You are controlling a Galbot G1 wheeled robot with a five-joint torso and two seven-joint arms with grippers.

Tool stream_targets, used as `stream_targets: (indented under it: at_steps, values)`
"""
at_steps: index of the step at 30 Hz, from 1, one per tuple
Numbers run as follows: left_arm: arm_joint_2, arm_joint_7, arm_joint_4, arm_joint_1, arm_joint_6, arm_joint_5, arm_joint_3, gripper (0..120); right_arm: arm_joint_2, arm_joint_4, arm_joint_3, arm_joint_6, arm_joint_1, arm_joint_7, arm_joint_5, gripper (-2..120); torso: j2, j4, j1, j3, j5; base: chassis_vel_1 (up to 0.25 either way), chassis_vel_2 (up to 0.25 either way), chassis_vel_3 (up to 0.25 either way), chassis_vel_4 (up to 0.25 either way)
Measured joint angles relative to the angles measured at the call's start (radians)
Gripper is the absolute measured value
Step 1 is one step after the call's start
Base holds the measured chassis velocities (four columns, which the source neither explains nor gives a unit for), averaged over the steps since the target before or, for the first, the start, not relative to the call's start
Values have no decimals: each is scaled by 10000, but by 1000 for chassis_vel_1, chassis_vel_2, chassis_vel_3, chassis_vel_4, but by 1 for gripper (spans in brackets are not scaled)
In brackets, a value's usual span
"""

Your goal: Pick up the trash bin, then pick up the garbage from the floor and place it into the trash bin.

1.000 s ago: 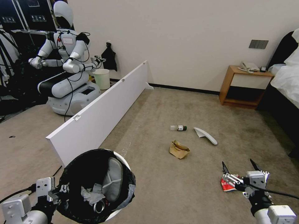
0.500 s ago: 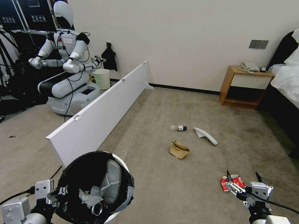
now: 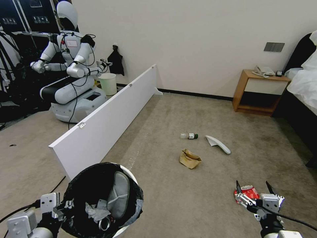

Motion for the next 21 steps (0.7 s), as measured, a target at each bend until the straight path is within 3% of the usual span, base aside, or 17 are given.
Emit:
stream_targets:
  at_steps: [21]
  values:
    - [36,-2,-24,-49,-4,-20,-38,3,2,-104,-81,-66,29,-34,113,100,0,-1,1,0,0,-37,-35,-31,-38]
